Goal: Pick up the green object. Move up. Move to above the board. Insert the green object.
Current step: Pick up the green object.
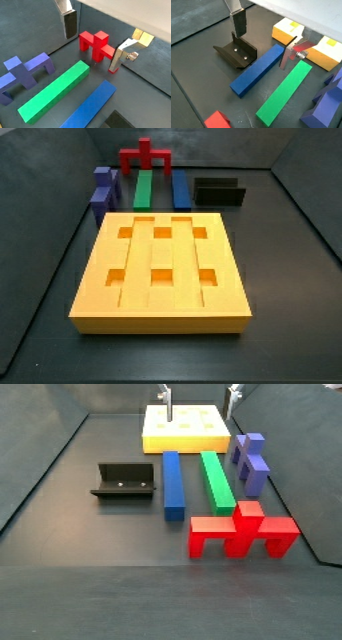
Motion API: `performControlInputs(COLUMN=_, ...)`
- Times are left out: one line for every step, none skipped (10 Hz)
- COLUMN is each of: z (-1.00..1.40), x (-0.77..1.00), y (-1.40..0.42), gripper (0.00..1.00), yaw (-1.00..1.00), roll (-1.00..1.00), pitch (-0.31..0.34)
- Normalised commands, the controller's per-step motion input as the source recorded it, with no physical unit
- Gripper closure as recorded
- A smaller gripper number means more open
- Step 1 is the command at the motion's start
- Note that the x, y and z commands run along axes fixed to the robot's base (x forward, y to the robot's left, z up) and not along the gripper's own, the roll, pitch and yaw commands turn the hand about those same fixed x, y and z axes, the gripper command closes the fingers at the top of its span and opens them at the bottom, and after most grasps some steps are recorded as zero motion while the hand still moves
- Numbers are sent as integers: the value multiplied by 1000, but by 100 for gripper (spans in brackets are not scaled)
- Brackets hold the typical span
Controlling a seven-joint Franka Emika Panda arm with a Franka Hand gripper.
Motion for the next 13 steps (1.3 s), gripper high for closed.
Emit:
performControlInputs(z=-311, x=-134, y=0, gripper=0, yaw=49, roll=-184, pitch=56)
performControlInputs(z=0, x=0, y=-26, gripper=0, yaw=0, roll=23, pitch=0)
performControlInputs(z=0, x=0, y=0, gripper=0, yaw=0, roll=-11, pitch=0)
performControlInputs(z=-580, x=0, y=-351, gripper=0, yaw=-31, roll=-131, pitch=-136)
performControlInputs(z=-700, x=0, y=-617, gripper=0, yaw=-31, roll=-143, pitch=-96)
performControlInputs(z=-929, x=0, y=-689, gripper=0, yaw=-34, roll=-33, pitch=-63)
performControlInputs(z=-1000, x=0, y=-574, gripper=0, yaw=-49, roll=0, pitch=-61)
performControlInputs(z=-1000, x=-157, y=-311, gripper=0, yaw=-14, roll=41, pitch=-11)
performControlInputs(z=-1000, x=-534, y=0, gripper=0, yaw=0, roll=129, pitch=-59)
performControlInputs(z=-1000, x=-629, y=91, gripper=0, yaw=0, roll=116, pitch=-73)
performControlInputs(z=-1000, x=-531, y=20, gripper=0, yaw=0, roll=66, pitch=-90)
performControlInputs(z=-1000, x=-231, y=-34, gripper=0, yaw=0, roll=80, pitch=-81)
performControlInputs(z=-1000, x=-69, y=-17, gripper=0, yaw=-3, roll=117, pitch=-66)
